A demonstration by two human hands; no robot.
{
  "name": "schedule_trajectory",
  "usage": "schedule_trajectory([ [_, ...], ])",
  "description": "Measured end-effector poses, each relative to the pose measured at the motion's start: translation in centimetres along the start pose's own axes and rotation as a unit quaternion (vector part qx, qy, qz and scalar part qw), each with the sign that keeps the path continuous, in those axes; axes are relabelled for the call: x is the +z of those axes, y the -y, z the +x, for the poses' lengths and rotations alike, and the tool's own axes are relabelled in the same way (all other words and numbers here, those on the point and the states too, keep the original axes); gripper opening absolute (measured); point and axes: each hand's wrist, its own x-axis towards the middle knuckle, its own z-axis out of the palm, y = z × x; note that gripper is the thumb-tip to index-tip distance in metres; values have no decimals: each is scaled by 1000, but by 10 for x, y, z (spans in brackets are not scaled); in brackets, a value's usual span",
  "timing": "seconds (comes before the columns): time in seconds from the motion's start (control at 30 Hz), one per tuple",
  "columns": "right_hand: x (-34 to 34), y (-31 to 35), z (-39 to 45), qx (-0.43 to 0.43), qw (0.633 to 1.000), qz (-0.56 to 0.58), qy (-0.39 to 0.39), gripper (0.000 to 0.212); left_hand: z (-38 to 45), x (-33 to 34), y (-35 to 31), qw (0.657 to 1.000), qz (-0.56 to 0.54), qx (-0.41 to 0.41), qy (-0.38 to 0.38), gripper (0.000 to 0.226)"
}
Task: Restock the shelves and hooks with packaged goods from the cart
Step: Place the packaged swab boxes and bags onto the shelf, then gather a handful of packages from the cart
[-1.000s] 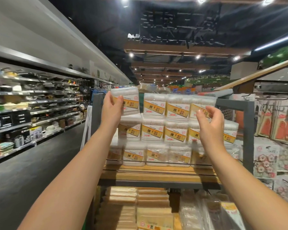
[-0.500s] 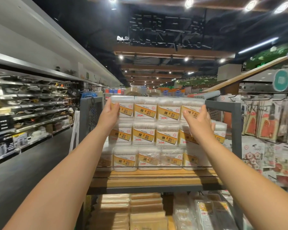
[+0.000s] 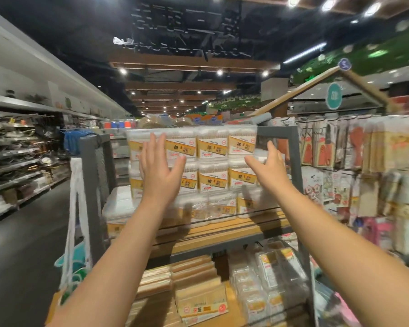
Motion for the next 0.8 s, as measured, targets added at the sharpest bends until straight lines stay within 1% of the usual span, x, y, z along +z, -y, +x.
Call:
schedule_trajectory([
  [0.07, -13, -9, -16, 14, 1000, -9, -10, 86, -13, 14, -11, 998, -39, 29, 29, 72],
  [0.17, -40, -30, -48, 51, 998, -17, -19, 86, -37, 46, -30, 990, -109, 39, 87, 79],
  [0.27, -77, -57, -88, 100, 993, -45, -48, 82, -74, 89, -58, 972, -164, 49, 159, 79],
  [0.33, -108, -77, -120, 148, 986, -57, -54, 82, -106, 118, -80, 955, -193, 40, 221, 74],
  [0.4, -143, -98, -155, 185, 978, -67, -70, 82, -144, 143, -106, 929, -209, 31, 303, 69],
  [0.5, -200, -130, -213, 237, 965, -66, -88, 79, -207, 185, -145, 887, -250, 21, 388, 76],
  [0.53, -219, -141, -234, 258, 959, -67, -95, 78, -229, 197, -161, 868, -260, 3, 422, 73],
  [0.63, -276, -172, -301, 318, 938, -59, -123, 74, -302, 231, -210, 810, -289, -37, 509, 42],
  [0.73, -326, -208, -368, 379, 911, -88, -140, 62, -372, 255, -259, 760, -314, -41, 567, 35],
  [0.77, -351, -226, -401, 410, 894, -103, -149, 58, -409, 263, -280, 730, -318, -48, 603, 33],
  [0.8, -361, -238, -418, 424, 886, -114, -148, 52, -427, 264, -290, 705, -329, -62, 625, 31],
])
